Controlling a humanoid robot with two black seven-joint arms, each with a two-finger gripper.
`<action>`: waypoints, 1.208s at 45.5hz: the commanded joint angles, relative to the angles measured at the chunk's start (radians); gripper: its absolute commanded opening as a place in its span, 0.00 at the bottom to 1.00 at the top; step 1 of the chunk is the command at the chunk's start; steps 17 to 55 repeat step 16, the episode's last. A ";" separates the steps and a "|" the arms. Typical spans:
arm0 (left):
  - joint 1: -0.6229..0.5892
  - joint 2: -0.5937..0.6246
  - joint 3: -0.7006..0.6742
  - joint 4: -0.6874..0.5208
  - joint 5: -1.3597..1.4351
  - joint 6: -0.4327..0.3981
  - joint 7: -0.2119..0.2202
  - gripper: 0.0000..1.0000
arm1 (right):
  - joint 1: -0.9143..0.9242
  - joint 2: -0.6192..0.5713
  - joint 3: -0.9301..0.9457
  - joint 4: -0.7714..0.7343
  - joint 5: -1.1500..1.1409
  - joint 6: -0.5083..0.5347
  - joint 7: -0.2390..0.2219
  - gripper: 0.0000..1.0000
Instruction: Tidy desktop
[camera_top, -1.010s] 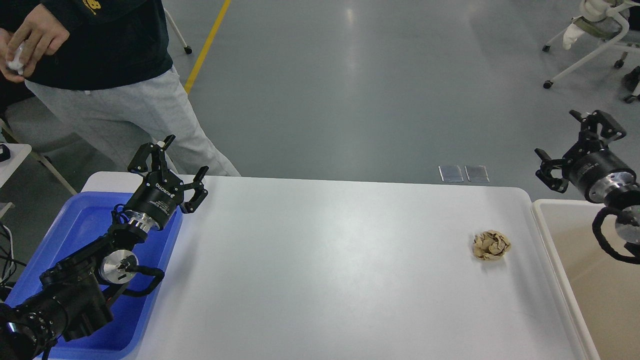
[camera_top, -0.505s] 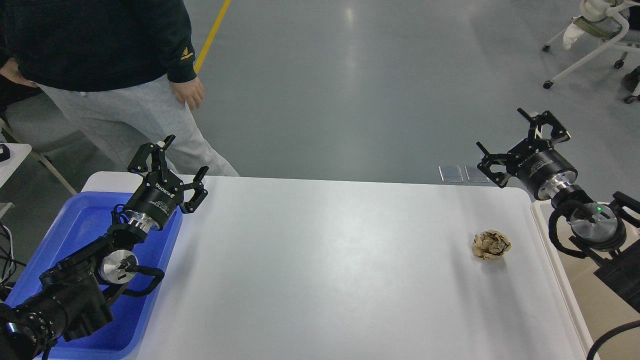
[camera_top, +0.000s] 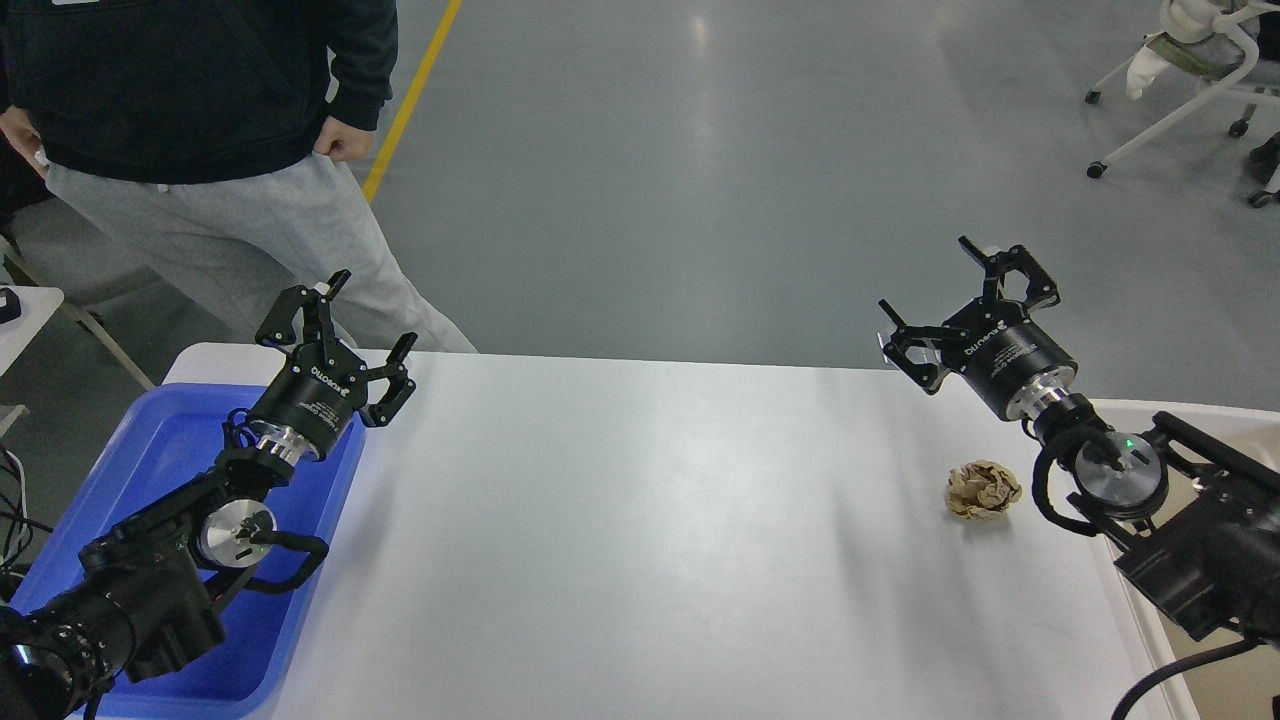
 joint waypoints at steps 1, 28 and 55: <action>0.000 0.000 0.000 0.000 0.000 -0.001 0.000 1.00 | -0.010 0.074 0.009 -0.078 -0.006 0.012 0.004 1.00; 0.000 0.000 0.000 -0.001 0.000 -0.001 0.000 1.00 | -0.027 0.080 0.004 -0.097 -0.008 0.013 0.005 1.00; 0.000 0.000 0.000 -0.001 0.000 -0.001 0.000 1.00 | -0.027 0.080 0.004 -0.097 -0.008 0.013 0.005 1.00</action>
